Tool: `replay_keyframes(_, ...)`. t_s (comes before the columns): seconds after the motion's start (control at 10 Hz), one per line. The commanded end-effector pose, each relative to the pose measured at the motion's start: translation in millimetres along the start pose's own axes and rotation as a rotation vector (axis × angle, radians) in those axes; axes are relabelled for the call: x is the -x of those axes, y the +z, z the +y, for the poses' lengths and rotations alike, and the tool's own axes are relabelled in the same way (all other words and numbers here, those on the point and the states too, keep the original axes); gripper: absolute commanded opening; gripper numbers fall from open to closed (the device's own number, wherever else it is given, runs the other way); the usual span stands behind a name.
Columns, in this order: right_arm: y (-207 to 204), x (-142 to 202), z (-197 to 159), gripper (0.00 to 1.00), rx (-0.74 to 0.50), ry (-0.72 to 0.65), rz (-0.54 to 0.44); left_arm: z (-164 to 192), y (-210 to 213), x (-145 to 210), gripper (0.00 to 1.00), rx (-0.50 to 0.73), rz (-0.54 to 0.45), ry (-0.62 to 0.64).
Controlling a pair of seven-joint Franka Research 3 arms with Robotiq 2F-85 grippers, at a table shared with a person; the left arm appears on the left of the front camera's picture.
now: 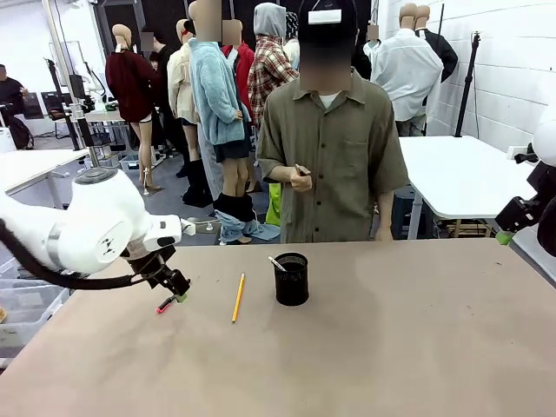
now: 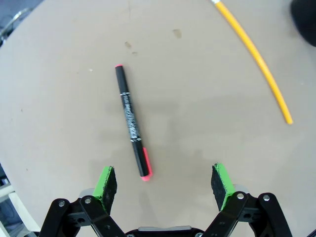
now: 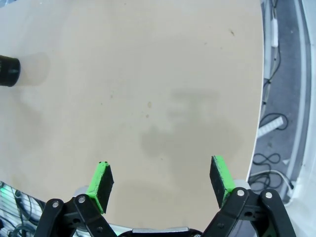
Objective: Place the pens into the pen holder.
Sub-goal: Pick up a writing instrument from the table and place it into the Pen holder.
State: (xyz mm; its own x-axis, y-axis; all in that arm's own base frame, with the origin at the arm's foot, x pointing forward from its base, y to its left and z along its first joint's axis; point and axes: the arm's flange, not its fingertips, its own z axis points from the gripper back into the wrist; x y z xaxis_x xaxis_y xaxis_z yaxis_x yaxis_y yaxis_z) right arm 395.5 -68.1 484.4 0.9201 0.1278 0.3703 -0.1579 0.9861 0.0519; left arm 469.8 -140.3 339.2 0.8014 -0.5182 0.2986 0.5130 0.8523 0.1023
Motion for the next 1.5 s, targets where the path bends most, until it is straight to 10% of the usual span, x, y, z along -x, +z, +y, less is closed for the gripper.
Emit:
replay_keyframes(0.0, -4, 2, 1, 0.98, 0.020, -0.001, -0.009, 5, -8, -24, 1.00, 0.004, 0.054, 0.055)
replay_keyframes(0.7, -4, 2, 1, 0.98, 0.020, -0.001, -0.009, 41, -45, -41, 1.00, 0.042, 0.154, 0.131)
replay_keyframes(1.3, -4, 2, 1, 0.98, 0.020, -0.001, -0.009, 45, -56, -44, 0.00, 0.026, 0.190, 0.130)
replay_keyframes(1.4, -4, 2, 1, 0.98, 0.020, -0.001, -0.009, 43, -55, -44, 0.00, 0.020, 0.196, 0.123)
